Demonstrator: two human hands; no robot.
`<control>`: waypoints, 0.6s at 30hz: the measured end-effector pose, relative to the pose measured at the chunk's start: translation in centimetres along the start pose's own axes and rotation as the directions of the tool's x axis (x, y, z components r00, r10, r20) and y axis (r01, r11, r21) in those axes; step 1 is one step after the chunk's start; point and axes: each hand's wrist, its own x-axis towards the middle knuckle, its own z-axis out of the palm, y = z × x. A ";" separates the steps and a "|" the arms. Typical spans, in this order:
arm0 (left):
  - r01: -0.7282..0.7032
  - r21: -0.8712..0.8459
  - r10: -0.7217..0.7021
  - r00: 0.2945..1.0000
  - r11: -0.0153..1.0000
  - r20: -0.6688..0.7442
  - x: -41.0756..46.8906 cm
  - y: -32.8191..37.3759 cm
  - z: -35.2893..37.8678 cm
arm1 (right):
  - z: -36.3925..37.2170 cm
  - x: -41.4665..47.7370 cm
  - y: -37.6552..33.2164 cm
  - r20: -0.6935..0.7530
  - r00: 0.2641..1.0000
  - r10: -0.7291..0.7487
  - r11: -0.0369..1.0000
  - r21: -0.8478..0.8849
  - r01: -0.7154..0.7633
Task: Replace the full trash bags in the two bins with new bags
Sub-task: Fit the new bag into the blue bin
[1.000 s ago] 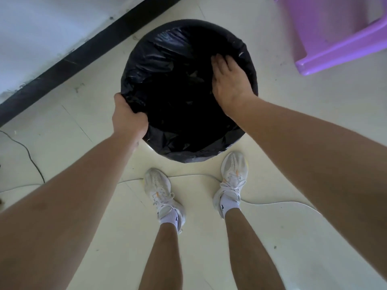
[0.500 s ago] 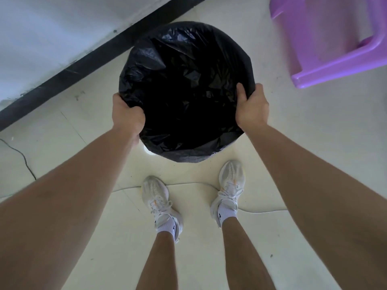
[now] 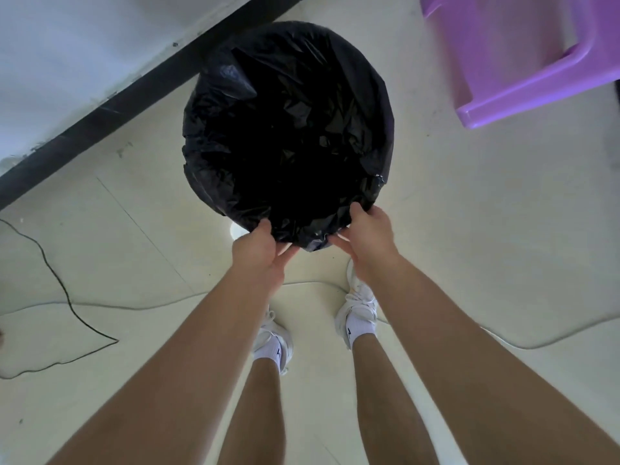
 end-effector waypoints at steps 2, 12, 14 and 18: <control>-0.074 -0.022 0.074 0.997 0.997 0.026 0.5 -0.3 0.3 | 0.8 0.1 0.6 -0.041 0.997 -0.061 0.996 -0.070 0.058; -0.207 0.065 0.217 0.948 0.976 -0.232 1.5 0.4 1.7 | 1.3 1.2 0.5 -0.152 0.964 -0.219 0.941 -0.295 0.168; -0.189 0.064 0.199 0.938 0.980 -0.285 1.9 1.1 1.7 | 1.7 1.5 0.1 -0.199 0.960 -0.195 0.948 -0.288 0.133; -0.130 0.165 0.163 0.965 0.978 -0.207 2.1 2.2 1.1 | 2.3 1.3 -0.8 -0.150 0.973 -0.178 0.946 -0.300 0.127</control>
